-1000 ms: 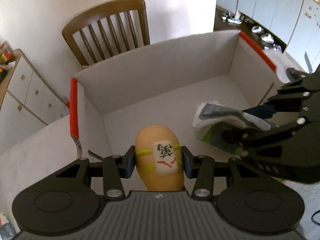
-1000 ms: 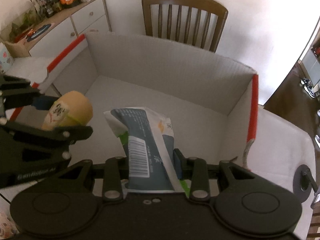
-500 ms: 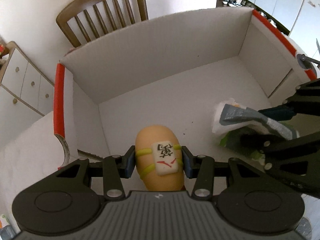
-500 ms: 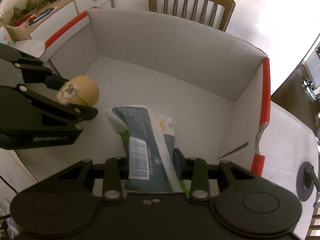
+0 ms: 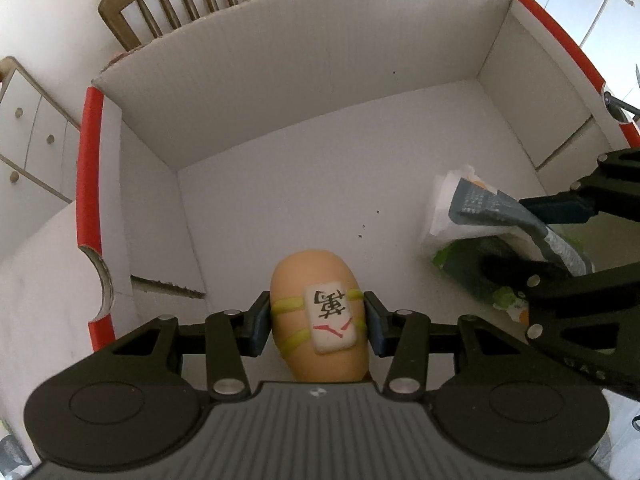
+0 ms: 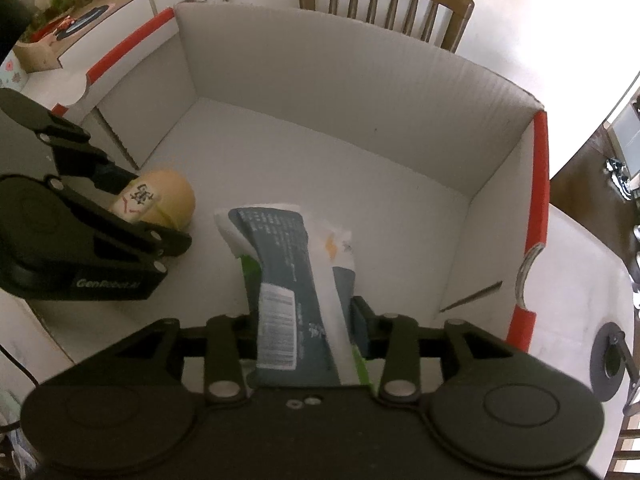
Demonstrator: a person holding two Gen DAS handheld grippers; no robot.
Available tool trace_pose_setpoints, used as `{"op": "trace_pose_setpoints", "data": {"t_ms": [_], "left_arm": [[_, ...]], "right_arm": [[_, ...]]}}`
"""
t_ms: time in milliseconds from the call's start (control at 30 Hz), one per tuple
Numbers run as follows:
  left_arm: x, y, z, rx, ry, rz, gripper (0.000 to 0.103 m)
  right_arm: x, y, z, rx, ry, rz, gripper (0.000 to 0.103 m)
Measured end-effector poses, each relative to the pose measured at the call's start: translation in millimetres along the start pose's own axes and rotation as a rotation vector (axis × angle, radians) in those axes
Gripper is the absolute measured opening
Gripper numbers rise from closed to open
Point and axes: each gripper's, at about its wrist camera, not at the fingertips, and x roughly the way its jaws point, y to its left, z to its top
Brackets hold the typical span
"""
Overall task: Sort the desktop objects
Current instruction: 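Lower both items into the red box and open both tools, then withdraw both tools from the red box back over the table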
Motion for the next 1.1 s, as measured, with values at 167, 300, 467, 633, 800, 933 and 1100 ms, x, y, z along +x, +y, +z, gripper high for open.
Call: {"op": "trace_pose_setpoints", "data": {"t_ms": [167,300,467,633,800,933,1100], "left_arm": [[-1,-1,-1,0.016,0.002,-0.004,0.047],[-6,0,-1,0.004,-0.02,0.008,0.056],[-16,2,-1,-0.016,-0.045,-0.007,0.06],[-32,6,-3,-0.04,-0.081,-0.033,0.061],[-46,3,-8,-0.042,-0.091,-0.04,0.061],[-64,-11,-14,-0.044,-0.111,-0.04,0.067],[-85,-13,-24,-0.056,-0.138,-0.035,0.072]], "right_arm": [[-4,-1,-1,-0.001,-0.002,0.006,0.044],[-11,-4,-2,0.0,-0.031,0.02,0.046],[-25,-10,-3,0.009,-0.071,0.04,0.048],[-42,-17,-10,0.011,-0.106,0.052,0.049],[-56,-20,-4,0.008,-0.139,0.072,0.058],[-62,-17,-3,-0.003,-0.161,0.083,0.061],[-82,-17,-7,-0.001,-0.196,0.103,0.062]]}}
